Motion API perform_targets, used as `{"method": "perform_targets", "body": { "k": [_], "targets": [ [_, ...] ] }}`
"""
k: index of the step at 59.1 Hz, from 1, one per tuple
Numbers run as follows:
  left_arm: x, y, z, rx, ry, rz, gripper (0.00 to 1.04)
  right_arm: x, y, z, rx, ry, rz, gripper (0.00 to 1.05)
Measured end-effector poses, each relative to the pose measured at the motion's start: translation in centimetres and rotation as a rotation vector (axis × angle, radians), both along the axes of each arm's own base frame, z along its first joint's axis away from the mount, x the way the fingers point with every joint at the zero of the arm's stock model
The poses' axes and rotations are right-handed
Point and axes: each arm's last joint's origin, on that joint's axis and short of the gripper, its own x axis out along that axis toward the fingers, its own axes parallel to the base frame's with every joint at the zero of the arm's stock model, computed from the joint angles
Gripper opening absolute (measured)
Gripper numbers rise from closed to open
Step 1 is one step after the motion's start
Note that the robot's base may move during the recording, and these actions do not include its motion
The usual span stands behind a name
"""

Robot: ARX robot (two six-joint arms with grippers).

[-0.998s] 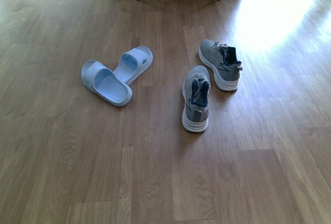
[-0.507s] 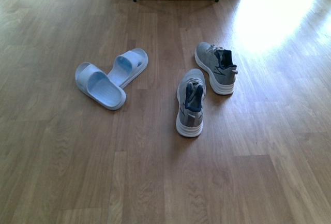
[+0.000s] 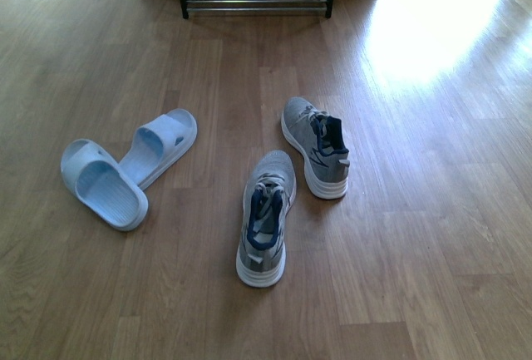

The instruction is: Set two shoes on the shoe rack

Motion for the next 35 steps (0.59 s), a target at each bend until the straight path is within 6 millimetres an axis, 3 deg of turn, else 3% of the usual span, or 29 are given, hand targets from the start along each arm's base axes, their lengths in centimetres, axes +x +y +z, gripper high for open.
{"method": "perform_targets", "body": {
  "k": [16,22,26,35],
  "targets": [
    [0.0,0.0,0.0,-0.001,0.001,0.002,0.95,0.0,0.0,0.0,0.0,0.0,0.003,0.96],
    [0.6,-0.6,-0.4,-0.092,0.324,0.27,0.95,0.0,0.0,0.0,0.0,0.001,0.0,0.96],
    [1.4,-1.3,-0.6,-0.097,0.424,0.318,0.95,0.0,0.0,0.0,0.0,0.002,0.003,0.96],
    [5.8,-4.1,0.4,-0.123,0.497,0.154,0.95,0.0,0.0,0.0,0.0,0.001,0.003,0.96]
  ]
}}
